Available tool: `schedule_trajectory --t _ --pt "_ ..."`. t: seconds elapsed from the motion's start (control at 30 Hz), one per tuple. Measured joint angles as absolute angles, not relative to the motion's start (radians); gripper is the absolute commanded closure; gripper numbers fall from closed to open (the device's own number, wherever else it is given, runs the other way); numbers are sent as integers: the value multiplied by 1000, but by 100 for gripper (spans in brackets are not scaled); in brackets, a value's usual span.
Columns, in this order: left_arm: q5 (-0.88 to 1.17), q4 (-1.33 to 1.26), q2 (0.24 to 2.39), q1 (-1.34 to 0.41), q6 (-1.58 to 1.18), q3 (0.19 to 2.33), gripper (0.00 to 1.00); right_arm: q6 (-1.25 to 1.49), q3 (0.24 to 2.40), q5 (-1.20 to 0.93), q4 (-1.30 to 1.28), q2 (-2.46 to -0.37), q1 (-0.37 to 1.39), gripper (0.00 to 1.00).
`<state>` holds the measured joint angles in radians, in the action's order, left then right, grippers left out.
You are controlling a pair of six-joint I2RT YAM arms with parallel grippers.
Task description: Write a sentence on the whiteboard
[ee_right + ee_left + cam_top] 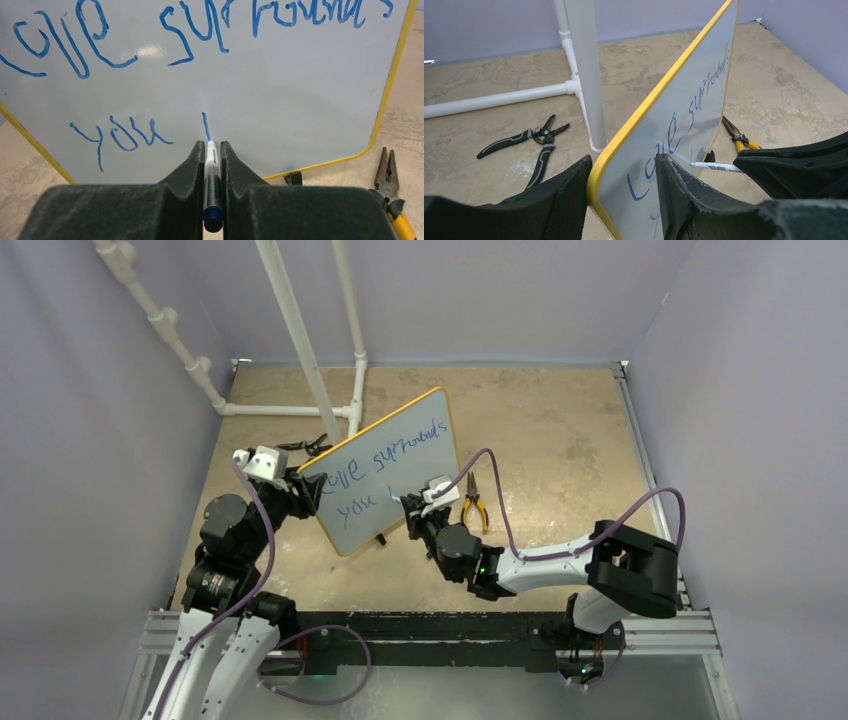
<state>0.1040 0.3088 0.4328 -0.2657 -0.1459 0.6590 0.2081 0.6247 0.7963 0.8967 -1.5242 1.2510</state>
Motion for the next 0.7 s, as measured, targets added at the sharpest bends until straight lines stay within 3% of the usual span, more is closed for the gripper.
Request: schedule_trajectory --t 0.7 --pt "108 309 432 -266 -146 659 52 156 629 830 1008 -1512 1249 100"
